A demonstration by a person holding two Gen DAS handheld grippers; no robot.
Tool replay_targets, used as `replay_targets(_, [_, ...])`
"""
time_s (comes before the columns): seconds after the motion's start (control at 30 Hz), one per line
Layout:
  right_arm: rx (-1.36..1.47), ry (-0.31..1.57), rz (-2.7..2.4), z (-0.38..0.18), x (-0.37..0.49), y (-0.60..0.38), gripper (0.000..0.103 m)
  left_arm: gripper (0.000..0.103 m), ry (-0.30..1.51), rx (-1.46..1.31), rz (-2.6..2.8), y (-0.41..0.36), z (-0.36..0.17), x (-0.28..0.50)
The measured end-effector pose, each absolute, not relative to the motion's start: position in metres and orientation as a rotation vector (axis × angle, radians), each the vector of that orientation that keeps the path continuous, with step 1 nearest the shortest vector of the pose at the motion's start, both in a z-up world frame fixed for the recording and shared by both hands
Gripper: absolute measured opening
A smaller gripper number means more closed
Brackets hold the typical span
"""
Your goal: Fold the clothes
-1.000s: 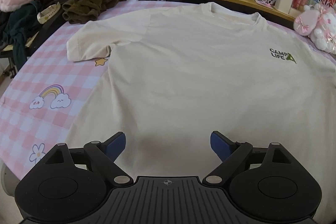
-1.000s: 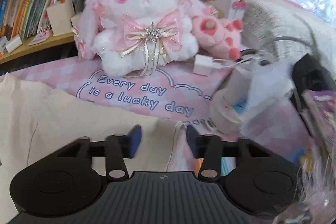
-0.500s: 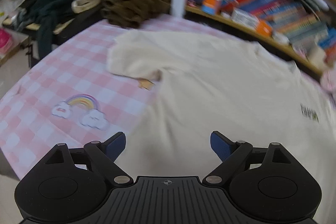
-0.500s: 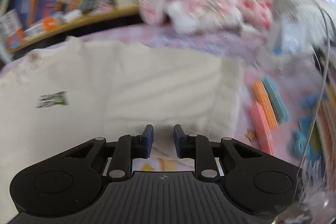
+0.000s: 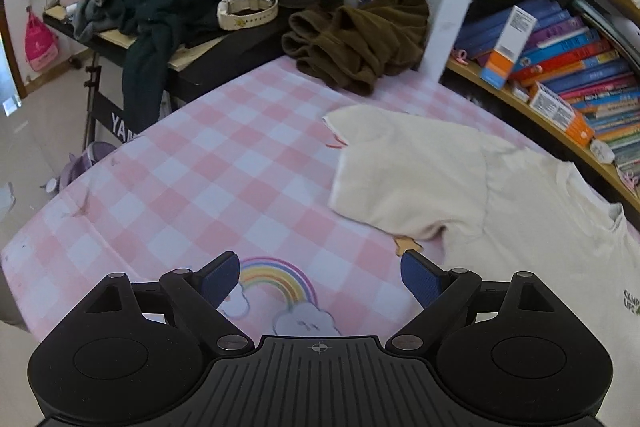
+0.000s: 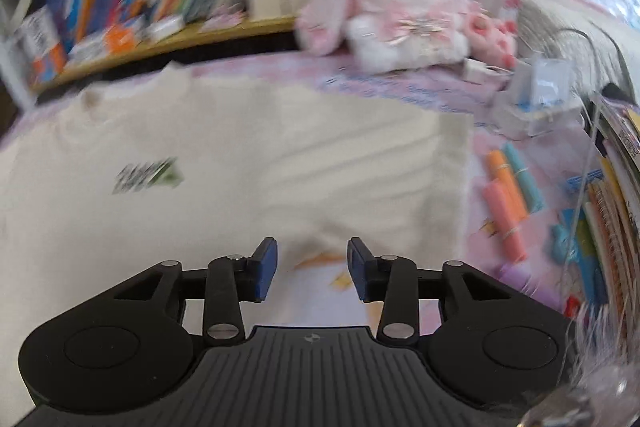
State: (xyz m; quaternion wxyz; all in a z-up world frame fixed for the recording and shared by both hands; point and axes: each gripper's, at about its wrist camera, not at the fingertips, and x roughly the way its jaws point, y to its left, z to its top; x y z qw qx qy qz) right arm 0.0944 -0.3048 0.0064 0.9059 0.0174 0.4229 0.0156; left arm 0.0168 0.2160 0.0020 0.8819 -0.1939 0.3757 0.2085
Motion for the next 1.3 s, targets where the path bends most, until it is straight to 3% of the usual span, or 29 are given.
replay_targets(0.3, [-0.194, 0.834, 0.148, -0.008, 0.042, -0.198, 0.061, 0.09, 0.74, -0.472, 0.419, 0.265, -0.001, 0.04])
replay_targets(0.73, [-0.18, 0.877, 0.124, -0.025, 0.038, -0.17, 0.068, 0.09, 0.719, -0.497, 0.396, 0.301, -0.007, 0.054])
replay_targets(0.83, [-0.102, 0.895, 0.095, -0.027, 0.039, -0.178, 0.075, 0.09, 0.706, -0.523, 0.407, 0.312, -0.009, 0.054])
replay_targets(0.9, [-0.054, 0.905, 0.063, -0.029, 0.041, -0.184, 0.086, 0.089, 0.699, -0.547, 0.416, 0.319, -0.011, 0.054])
replay_targets(1.0, [-0.023, 0.906, 0.043, -0.032, 0.04, -0.187, 0.091, 0.087, 0.687, -0.608, 0.407, 0.327, -0.014, 0.055])
replay_targets(1.17, [-0.021, 0.909, 0.051, -0.036, 0.04, -0.188, 0.103, 0.069, 0.667, -0.728, 0.326, 0.335, -0.02, 0.067])
replay_targets(1.3, [-0.019, 0.899, 0.051, -0.037, 0.039, -0.187, 0.103, 0.049, 0.717, -0.775, 0.3, 0.332, -0.031, 0.088])
